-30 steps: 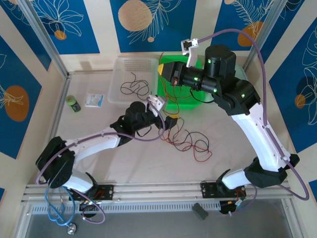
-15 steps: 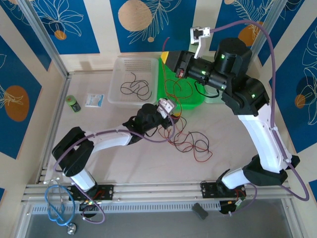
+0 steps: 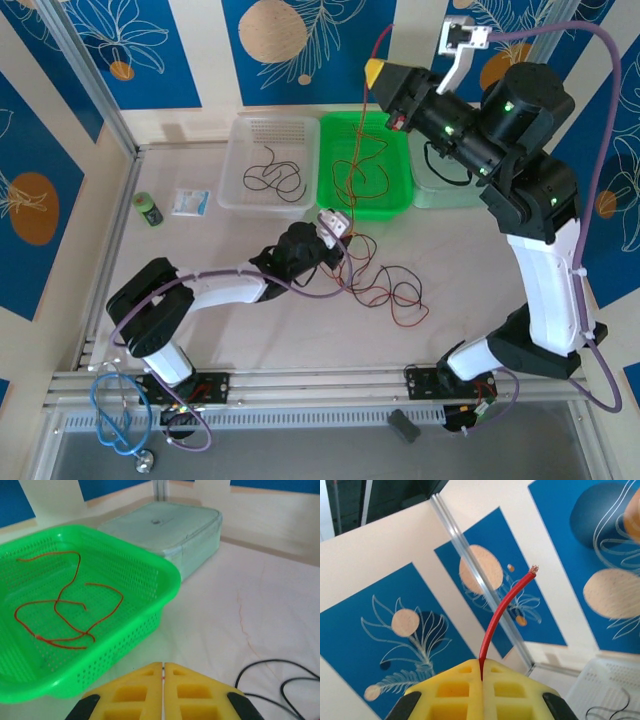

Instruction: Untangle the cables

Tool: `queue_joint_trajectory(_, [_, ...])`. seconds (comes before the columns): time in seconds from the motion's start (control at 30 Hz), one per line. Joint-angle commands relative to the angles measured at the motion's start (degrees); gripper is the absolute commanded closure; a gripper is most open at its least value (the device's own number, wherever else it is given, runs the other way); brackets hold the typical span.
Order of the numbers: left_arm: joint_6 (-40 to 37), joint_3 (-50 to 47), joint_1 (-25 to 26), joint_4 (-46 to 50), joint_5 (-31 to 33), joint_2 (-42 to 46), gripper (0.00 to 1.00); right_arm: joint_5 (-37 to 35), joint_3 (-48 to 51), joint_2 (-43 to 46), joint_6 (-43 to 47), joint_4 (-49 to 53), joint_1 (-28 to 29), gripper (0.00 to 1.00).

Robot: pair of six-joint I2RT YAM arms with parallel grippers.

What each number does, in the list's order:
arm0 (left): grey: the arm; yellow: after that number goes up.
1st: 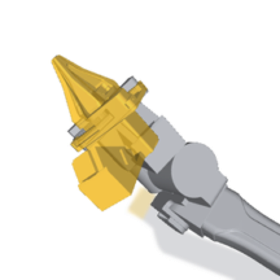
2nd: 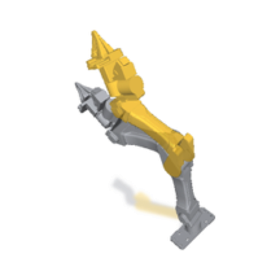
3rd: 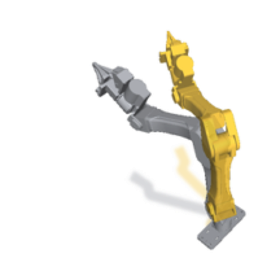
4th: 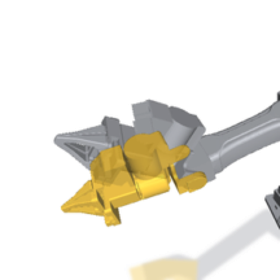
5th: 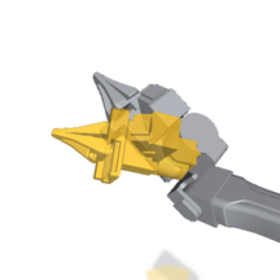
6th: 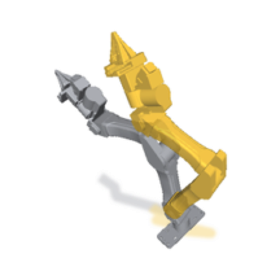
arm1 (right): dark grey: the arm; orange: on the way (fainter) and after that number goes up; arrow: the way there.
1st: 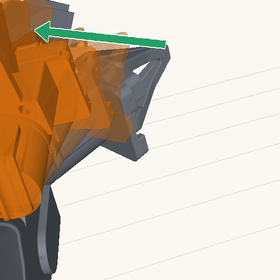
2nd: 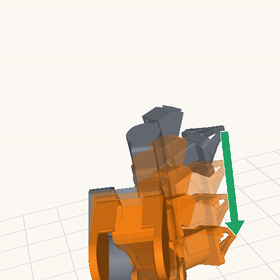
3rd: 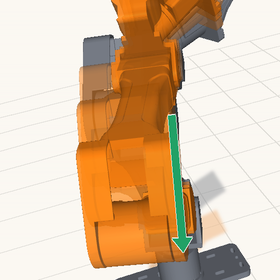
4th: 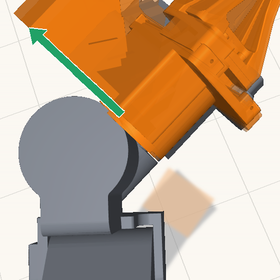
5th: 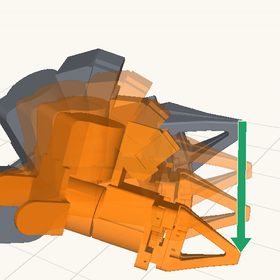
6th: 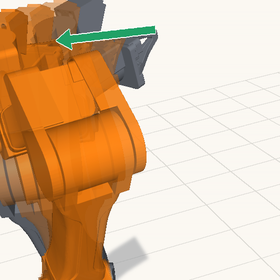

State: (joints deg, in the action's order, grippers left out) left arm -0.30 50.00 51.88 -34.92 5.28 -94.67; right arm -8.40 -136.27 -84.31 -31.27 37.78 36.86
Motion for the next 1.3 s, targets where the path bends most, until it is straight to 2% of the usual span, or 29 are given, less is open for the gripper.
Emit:
queue_joint_trajectory(0.0, [1.6, -1.78, 0.85, -1.86, 1.74, 1.83, 1.0, -5.6, -5.06, -2.23, 4.4, -0.63, -1.31, 1.0])
queue_joint_trajectory(0.17, [2.64, -3.76, 1.14, -1.86, 3.21, 2.73, 1.0, -6.91, -10.3, -5.53, 4.92, -0.35, -4.17, 1.0])
queue_joint_trajectory(0.3, [4.07, -4.43, 1.2, -1.19, 7.03, 3.98, 1.0, -6.43, -9.48, -6.04, 3.7, -1.12, -5.72, 1.0])
queue_joint_trajectory(0.33, [4.6, -4.19, 1.12, -0.42, 8.77, 4.41, 0.94, -6.12, -9.07, -6.04, 3.31, -1.26, -6.07, 1.0])
queue_joint_trajectory(0.47, [6.47, -0.97, 1.18, 6.65, 18.88, 7.09, 0.45, -4.89, -7.14, -6.08, 1.94, -1.48, -7.43, 1.0])
queue_joint_trajectory(0.57, [7.51, 2.81, 1.13, 14.17, 25.79, 9.02, 0.22, -3.33, -6.86, -6.68, 0.58, -1.48, -8.78, 1.0])
queue_joint_trajectory(0.63, [7.64, 3.94, 1.03, 16.6, 27.99, 10.42, 0.0, -1.82, -7.27, -7.4, -0.02, -2.06, -9.77, 1.0])
queue_joint_trajectory(1.0, [8.17, -2.63, 1.04, 17.82, 27.07, 19.15, 0.0, 4.24, -16.42, -17.91, -1.34, -7.73, -15.43, 1.0])
queue_joint_trajectory(1.27, [9.92, -7.29, 1.21, 20.31, 21.51, 24.9, 0.0, 3.92, -16.65, -27.22, 0.9, -12.13, -18.32, 1.0])
